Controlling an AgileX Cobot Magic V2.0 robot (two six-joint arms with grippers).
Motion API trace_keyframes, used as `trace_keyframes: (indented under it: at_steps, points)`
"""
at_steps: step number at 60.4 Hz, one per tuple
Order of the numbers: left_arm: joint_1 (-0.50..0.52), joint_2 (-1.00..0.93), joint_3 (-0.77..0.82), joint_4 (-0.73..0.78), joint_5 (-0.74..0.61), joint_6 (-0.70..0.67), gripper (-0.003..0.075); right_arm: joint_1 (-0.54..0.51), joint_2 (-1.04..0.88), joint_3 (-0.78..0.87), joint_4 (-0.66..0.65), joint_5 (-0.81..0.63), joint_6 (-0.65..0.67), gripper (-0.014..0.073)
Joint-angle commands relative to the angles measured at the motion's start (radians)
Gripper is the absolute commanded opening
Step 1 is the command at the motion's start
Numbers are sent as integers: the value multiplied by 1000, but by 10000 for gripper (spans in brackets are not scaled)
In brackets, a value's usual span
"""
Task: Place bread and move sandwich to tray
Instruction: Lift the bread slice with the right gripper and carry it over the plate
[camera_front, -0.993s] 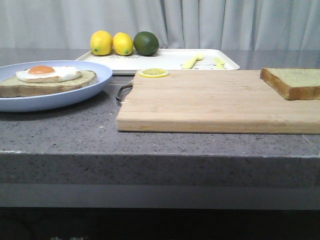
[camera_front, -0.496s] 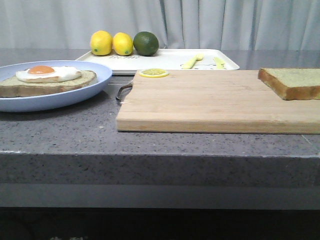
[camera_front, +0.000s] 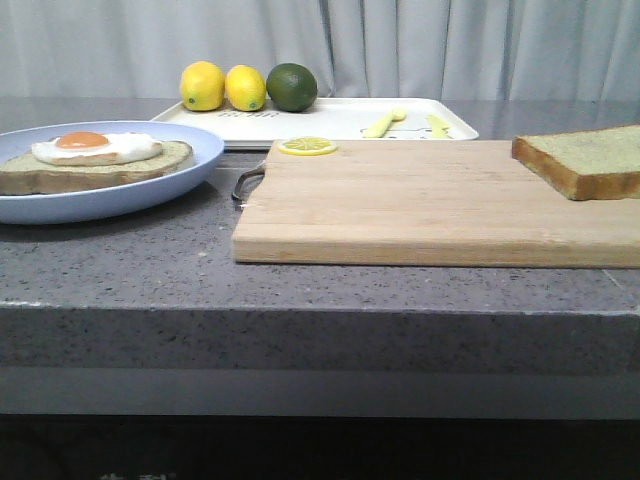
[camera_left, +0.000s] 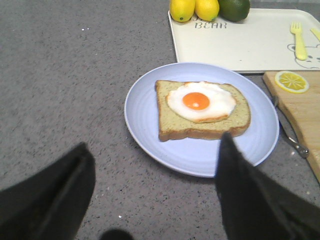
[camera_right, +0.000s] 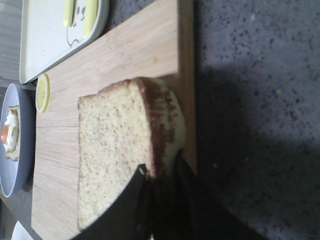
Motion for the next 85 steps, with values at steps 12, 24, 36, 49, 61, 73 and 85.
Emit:
trace_keyframes:
  at_steps: [12, 24, 36, 49, 61, 73, 85]
  points:
    - [-8, 12, -28, 0, -75, -6, 474, 25, -151, -24, 180, 151, 8, 97]
    - [-8, 12, -28, 0, -75, -6, 474, 114, -207, -24, 331, 151, 9, 97]
    - [-8, 12, -28, 0, -75, -6, 474, 300, -211, -24, 529, 134, 9, 97]
    - [-8, 12, -28, 0, -75, -6, 474, 550, -211, -24, 696, -3, 9, 97]
    - [-8, 12, -28, 0, -75, -6, 474, 796, -210, -30, 752, -253, 9, 97]
    - [-8, 12, -28, 0, -75, -6, 474, 965, -203, -46, 752, -474, 9, 97]
    - [-8, 12, -28, 0, -75, -6, 474, 1110, -175, -101, 752, -715, 83, 97]
